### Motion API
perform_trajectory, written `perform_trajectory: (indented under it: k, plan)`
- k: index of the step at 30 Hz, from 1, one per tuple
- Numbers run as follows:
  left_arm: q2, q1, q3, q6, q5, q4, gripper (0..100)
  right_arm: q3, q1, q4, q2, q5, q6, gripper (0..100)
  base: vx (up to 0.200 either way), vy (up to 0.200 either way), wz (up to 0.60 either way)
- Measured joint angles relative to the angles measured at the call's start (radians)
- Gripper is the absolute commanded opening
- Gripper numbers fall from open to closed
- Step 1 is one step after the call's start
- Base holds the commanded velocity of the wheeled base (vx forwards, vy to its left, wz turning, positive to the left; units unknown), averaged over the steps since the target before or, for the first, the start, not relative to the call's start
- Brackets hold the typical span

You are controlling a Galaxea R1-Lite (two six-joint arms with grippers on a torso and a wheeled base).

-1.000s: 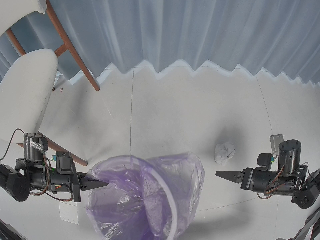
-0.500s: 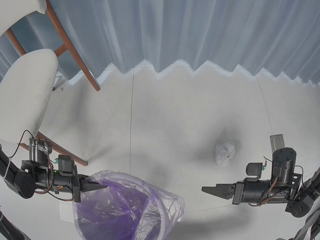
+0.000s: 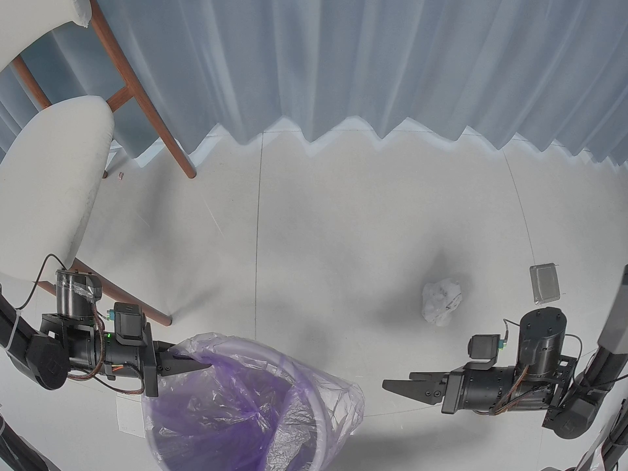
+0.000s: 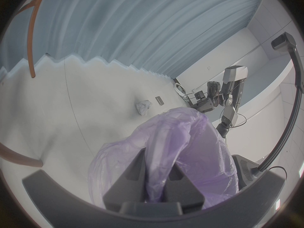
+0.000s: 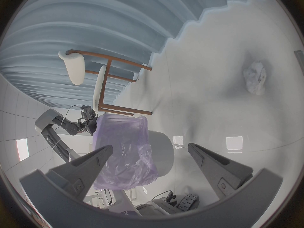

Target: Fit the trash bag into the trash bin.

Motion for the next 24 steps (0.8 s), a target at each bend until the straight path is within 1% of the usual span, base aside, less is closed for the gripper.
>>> perform_trajectory:
  k: [6, 9, 10, 16, 24]
  plan:
    - [-0.015, -0.004, -0.001, -0.011, 0.000, 0.000, 0, -0.001, 0.046, -0.188, 0.157, -0.003, 0.012, 100, 0.000, 0.000, 0.00]
    - [-0.028, -0.007, 0.000, -0.033, 0.000, 0.000, 0, -0.017, 0.066, -0.229, 0.230, -0.005, 0.017, 100, 0.000, 0.000, 0.00]
    - [-0.033, -0.009, 0.000, -0.041, 0.000, 0.000, 0, -0.026, 0.071, -0.233, 0.248, -0.006, 0.018, 0, 0.000, 0.000, 0.00]
    - [-0.059, -0.015, 0.004, -0.061, -0.001, 0.000, 0, -0.074, 0.091, -0.234, 0.319, -0.008, 0.039, 0, 0.000, 0.000, 0.00]
    - [-0.076, -0.016, 0.007, -0.063, -0.001, 0.001, 0, -0.081, 0.068, -0.235, 0.367, -0.053, 0.045, 0, 0.000, 0.000, 0.00]
